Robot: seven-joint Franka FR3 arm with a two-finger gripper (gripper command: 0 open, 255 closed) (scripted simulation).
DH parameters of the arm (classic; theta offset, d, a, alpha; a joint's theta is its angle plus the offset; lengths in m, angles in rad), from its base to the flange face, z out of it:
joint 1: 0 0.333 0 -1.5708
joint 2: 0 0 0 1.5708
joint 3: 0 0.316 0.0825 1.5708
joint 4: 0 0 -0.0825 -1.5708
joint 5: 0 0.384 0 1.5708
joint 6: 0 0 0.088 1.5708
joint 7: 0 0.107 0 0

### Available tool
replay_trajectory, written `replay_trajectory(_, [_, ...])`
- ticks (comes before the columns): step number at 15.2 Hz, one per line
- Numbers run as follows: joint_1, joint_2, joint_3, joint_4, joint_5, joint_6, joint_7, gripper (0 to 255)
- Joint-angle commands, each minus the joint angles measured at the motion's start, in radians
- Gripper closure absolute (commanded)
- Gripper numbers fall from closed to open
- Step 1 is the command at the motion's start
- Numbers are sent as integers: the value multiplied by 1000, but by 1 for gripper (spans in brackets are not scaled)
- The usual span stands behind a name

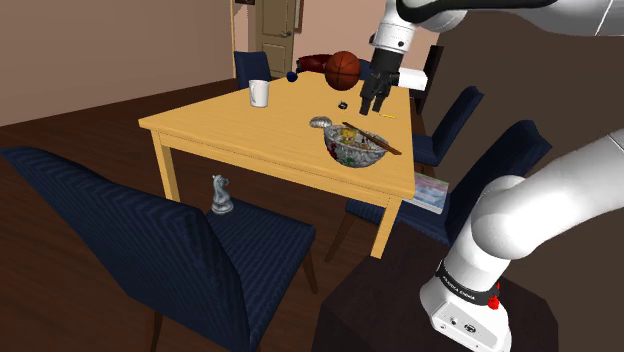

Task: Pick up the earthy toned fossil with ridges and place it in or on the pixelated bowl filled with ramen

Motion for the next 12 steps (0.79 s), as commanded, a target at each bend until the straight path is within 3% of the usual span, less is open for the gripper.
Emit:
replay_trajectory(1, [7, 69, -33, 38, -7, 27, -71, 0])
replay_trajectory(12, [30, 500, -165, 351, 57, 107, -443, 0])
